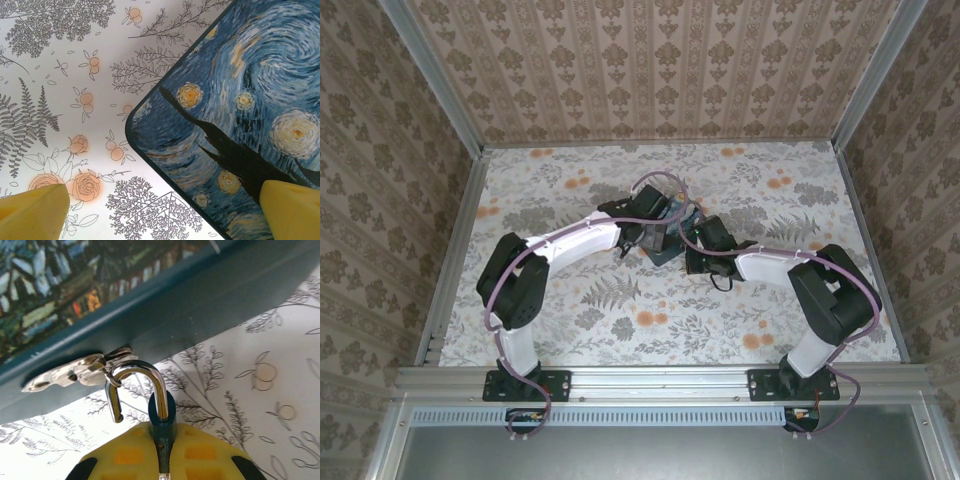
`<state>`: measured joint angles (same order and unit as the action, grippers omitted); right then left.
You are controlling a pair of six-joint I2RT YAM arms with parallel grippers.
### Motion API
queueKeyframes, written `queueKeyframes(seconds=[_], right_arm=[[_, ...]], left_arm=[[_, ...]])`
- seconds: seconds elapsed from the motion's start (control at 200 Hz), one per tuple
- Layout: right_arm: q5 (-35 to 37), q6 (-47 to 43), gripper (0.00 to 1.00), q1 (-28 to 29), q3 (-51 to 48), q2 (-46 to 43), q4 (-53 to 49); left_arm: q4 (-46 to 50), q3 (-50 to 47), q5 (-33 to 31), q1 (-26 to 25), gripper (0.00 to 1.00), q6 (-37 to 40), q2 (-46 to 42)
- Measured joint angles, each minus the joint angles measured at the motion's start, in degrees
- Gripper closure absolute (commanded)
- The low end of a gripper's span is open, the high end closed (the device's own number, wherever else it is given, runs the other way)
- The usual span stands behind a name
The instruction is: Unlock the padlock with the key
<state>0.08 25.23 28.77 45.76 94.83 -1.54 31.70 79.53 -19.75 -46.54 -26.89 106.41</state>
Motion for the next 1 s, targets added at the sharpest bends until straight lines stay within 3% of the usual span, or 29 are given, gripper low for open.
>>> queueKeyframes(seconds=[0.255,0.64,1.0], right_arm=[[0.04,0.42,1.00,-0.24,0.63,0.00,-1.29],[-19.93,8.46,1.00,-7.37,-3.56,1.22,10.25],[-32.59,19.32,1.00,-12.07,-7.65,7.52,27.76]], left_arm=[[-0.59,0.44,-0.04,-0.33,0.00,0.00,0.66],[-1.33,0.50,-0.04,-0.35,0.00,0.00,1.14],[-2.45,0.50,-0.04,-0.31,0.00,-0.02,1.55]])
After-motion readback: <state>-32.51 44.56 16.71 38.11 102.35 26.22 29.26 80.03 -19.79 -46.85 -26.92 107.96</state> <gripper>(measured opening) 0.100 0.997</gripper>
